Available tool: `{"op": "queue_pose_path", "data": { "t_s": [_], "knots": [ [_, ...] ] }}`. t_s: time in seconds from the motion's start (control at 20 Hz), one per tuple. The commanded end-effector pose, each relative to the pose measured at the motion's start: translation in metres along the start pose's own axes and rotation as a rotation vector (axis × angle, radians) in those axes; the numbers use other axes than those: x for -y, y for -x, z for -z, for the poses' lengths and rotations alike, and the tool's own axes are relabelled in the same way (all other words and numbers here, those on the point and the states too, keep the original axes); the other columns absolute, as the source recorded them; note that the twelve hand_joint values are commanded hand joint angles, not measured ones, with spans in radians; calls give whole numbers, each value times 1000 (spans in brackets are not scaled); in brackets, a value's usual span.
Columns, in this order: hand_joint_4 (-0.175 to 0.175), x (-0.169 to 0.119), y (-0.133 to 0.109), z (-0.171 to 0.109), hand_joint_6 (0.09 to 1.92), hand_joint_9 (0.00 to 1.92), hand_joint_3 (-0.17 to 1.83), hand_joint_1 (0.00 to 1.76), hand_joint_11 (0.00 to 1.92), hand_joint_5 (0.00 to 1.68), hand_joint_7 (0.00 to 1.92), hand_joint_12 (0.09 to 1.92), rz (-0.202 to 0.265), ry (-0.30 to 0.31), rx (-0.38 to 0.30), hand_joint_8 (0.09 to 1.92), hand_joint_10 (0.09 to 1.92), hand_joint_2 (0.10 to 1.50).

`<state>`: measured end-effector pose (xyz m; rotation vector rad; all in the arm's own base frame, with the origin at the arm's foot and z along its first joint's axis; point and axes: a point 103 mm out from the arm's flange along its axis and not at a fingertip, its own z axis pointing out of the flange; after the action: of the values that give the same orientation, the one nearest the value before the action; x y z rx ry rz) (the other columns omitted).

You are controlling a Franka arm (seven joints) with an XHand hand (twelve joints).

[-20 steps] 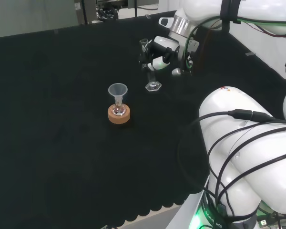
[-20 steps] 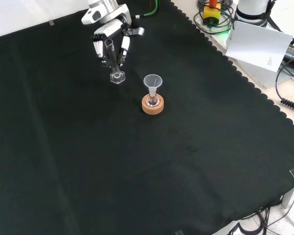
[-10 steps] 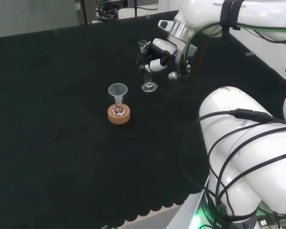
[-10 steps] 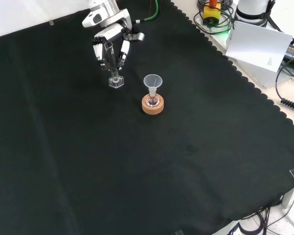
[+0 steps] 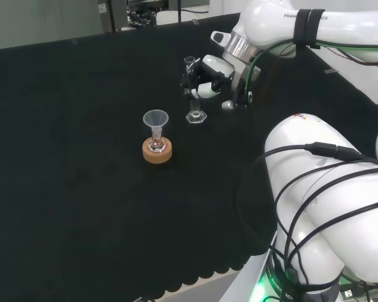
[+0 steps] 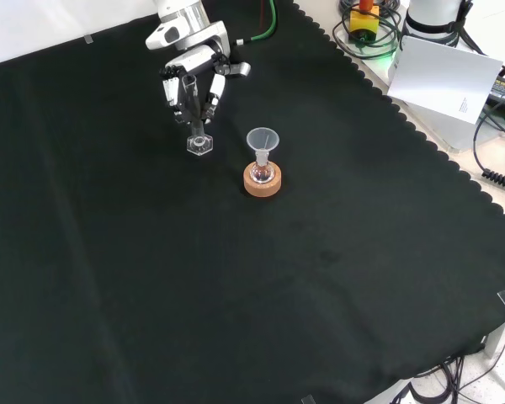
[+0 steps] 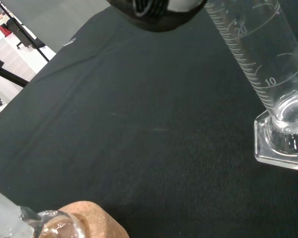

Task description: Put the graduated cylinder back on the table.

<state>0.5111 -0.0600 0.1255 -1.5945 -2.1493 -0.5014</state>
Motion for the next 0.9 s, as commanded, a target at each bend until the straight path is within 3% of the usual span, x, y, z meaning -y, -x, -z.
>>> {"op": "queue_pose_path", "data": {
  "t_s": [0.05,0.9],
  "knots": [
    [-175,1,2,-4,648,1581,2,1296,1286,1191,1238,693,-3,7,9,610,87,1014],
    [-175,6,9,-15,684,1564,3,1293,1278,1171,1214,706,-24,25,15,649,87,1021]
  ]
}}
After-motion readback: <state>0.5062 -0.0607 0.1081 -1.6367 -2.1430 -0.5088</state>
